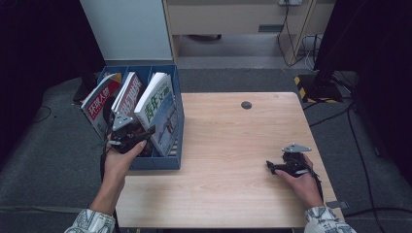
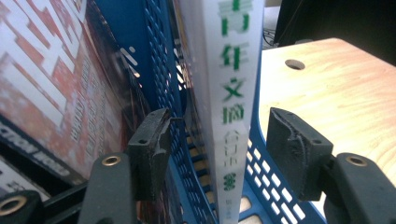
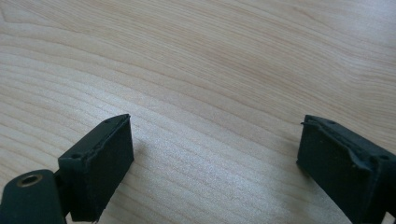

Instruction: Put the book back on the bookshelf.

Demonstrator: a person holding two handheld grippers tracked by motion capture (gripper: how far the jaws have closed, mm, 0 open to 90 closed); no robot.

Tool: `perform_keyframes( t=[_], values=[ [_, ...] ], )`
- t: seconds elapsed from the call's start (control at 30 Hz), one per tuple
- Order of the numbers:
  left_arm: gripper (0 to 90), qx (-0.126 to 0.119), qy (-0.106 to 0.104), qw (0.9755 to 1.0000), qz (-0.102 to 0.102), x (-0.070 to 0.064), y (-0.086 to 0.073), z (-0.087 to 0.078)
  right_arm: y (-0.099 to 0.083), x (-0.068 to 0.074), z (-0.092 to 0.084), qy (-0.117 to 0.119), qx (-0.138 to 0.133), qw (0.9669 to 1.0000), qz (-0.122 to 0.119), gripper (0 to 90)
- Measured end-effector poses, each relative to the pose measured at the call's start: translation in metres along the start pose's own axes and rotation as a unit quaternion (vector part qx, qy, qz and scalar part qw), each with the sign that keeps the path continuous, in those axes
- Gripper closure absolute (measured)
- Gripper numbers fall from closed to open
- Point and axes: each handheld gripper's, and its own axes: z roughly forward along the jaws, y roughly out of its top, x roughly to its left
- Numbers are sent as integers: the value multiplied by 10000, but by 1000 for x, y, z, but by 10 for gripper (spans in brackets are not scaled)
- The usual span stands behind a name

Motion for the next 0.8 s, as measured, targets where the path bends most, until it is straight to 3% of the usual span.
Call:
perform_keyframes(
  t=[0.8],
  values=[
    [394, 220, 9, 9997, 59, 7, -17, -4, 0, 0, 0, 0, 0, 10000, 0, 107]
  ],
)
